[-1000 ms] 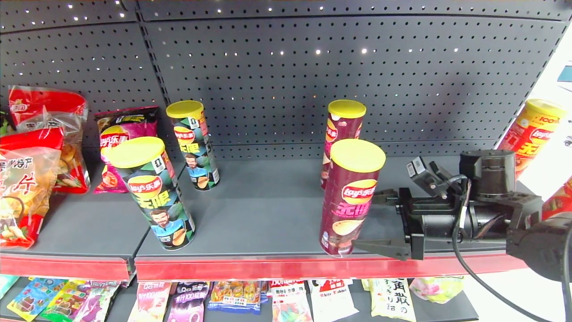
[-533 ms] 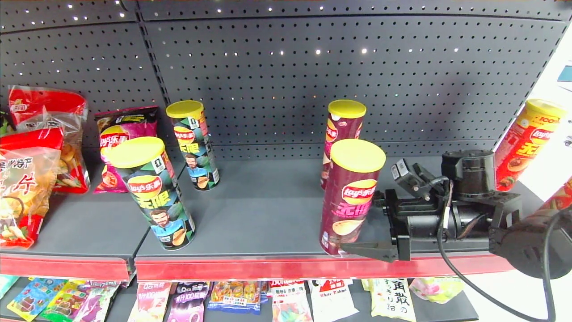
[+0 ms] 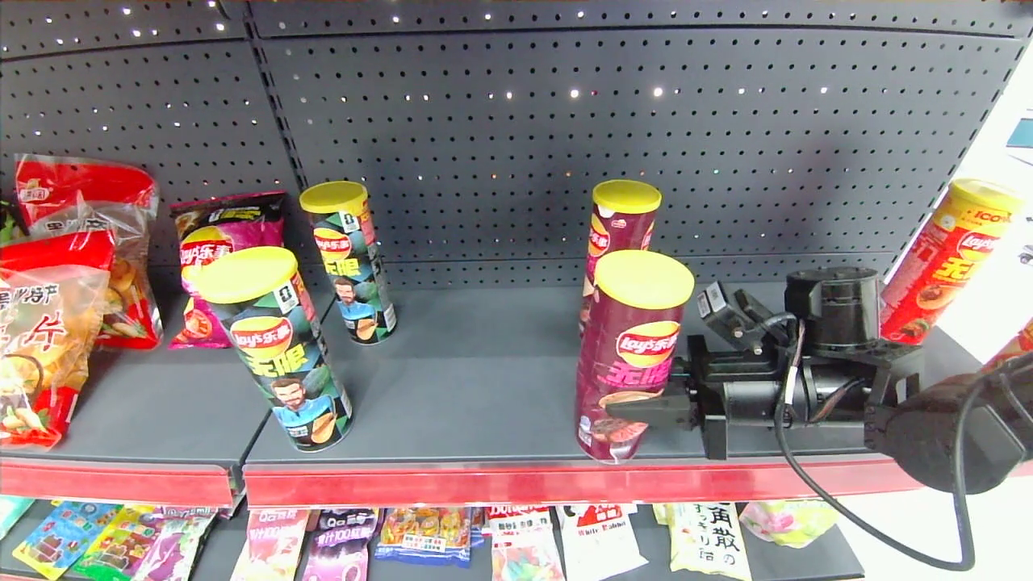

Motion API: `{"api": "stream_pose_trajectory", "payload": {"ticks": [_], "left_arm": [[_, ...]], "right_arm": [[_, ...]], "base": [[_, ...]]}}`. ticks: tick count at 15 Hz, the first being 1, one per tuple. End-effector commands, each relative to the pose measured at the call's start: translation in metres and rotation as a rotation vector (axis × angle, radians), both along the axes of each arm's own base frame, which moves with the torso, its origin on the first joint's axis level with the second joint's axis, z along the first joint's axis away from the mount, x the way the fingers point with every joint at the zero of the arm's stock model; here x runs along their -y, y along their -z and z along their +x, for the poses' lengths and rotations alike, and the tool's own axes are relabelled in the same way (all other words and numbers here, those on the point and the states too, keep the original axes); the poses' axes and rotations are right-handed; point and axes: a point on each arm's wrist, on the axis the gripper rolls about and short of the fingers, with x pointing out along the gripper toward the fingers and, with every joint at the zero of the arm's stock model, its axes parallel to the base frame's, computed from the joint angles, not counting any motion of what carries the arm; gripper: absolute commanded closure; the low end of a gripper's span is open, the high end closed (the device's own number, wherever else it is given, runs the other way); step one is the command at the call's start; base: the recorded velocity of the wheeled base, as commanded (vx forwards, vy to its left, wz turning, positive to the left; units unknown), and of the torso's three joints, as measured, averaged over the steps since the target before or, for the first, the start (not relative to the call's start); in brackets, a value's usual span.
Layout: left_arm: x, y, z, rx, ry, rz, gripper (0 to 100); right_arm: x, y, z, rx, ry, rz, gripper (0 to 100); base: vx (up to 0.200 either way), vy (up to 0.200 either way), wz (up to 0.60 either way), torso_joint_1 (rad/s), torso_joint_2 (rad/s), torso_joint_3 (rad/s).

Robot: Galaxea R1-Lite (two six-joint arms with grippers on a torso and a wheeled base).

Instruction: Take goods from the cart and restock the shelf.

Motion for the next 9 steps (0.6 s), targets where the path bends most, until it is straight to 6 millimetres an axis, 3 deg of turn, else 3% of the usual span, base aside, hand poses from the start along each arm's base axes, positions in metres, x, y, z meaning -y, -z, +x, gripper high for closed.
{"api": "stream_pose_trajectory", "payload": {"ticks": [1,9], "left_arm": [[0.0,0.0,0.0,0.0,-0.001,0.0,0],[0.0,0.0,0.0,0.0,-0.001,0.0,0]], "right_arm": [[0.0,0.002,-0.001,-0.007,-0.002,-0.003,100],[0.01,-0.005,-0.013,0.036,0.086,-0.031,100]], "base": [[0.0,0.0,0.0,0.0,0.0,0.0],[0.0,0.0,0.0,0.0,0.0,0.0]]}}
